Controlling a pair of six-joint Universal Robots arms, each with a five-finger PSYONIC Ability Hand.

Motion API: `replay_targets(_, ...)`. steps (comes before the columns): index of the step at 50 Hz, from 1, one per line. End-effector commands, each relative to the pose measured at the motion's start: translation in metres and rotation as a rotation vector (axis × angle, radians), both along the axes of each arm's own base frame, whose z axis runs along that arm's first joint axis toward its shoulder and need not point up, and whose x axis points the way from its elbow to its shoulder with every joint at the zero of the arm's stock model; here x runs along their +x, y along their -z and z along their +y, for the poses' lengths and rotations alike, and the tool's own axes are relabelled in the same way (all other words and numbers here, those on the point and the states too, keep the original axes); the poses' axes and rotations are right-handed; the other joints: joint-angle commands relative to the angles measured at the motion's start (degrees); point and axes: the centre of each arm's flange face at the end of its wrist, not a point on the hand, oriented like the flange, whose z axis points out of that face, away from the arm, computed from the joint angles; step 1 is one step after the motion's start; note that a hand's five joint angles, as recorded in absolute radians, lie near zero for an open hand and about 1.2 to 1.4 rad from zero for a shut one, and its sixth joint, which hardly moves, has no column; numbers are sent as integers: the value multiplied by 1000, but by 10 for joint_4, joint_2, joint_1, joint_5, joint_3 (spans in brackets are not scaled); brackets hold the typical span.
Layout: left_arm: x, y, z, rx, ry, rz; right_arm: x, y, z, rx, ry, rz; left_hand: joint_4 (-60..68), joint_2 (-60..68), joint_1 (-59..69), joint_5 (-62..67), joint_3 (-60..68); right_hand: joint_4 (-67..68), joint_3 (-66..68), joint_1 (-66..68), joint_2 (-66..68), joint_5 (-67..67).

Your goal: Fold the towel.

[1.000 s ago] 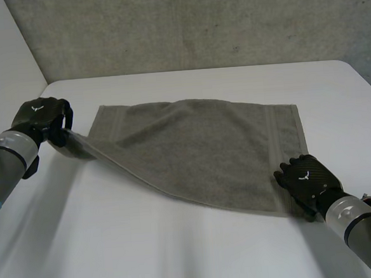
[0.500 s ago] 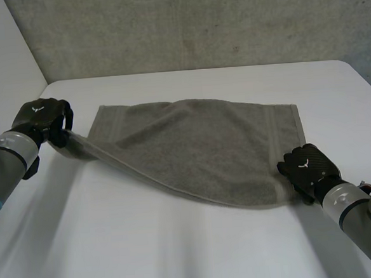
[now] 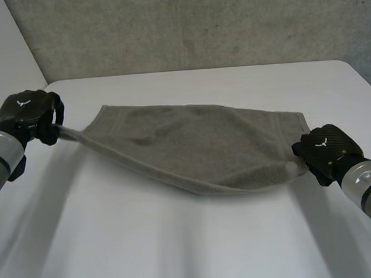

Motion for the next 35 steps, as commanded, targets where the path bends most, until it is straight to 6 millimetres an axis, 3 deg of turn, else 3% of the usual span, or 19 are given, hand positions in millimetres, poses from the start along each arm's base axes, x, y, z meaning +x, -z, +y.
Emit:
replay_targets(1,17,-13,28,-29,-21,-2,-18,-26,15,160,33,12,-70,-66,-35,-158,-89,34,63,39,49,35)
replay_targets(8,39,-23,47,-56,-7,2,-30,-58,22,201,23,-45,-70,-66,-35,-158,-89,34,63,39,49,35)
replay_targets(10,47,-28,56,-54,0,8,-41,-78,24,228,23,-96,-70,-66,-35,-158,-89,34,63,39,49,35)
replay_targets(16,58,-30,57,-24,4,24,-45,-98,20,266,-33,-178,-70,-66,-35,-158,-89,34,63,39,49,35)
replay_targets(19,58,-29,55,-19,8,26,-45,-97,17,273,-40,-186,-70,-66,-35,-158,-89,28,57,33,42,29)
replay_targets(22,57,-22,49,10,14,32,-44,-82,5,340,-49,-198,-70,-66,-35,-158,-89,23,52,28,37,24)
replay_targets(24,49,-11,36,58,56,47,-42,-70,-12,393,-39,-199,-70,-66,-35,-158,-89,23,52,28,37,24)
replay_targets(28,29,4,23,110,114,47,-32,-55,-23,450,-39,-196,-70,-66,-35,-158,-89,23,52,28,37,24)
replay_targets(32,9,26,-4,164,71,13,-14,-36,-42,499,-37,-186,-70,-66,-35,-158,-89,23,52,28,37,24)
replay_targets(35,8,32,-15,172,34,-2,-10,-28,-49,517,-28,-183,-70,-66,-35,-158,-89,23,52,28,37,24)
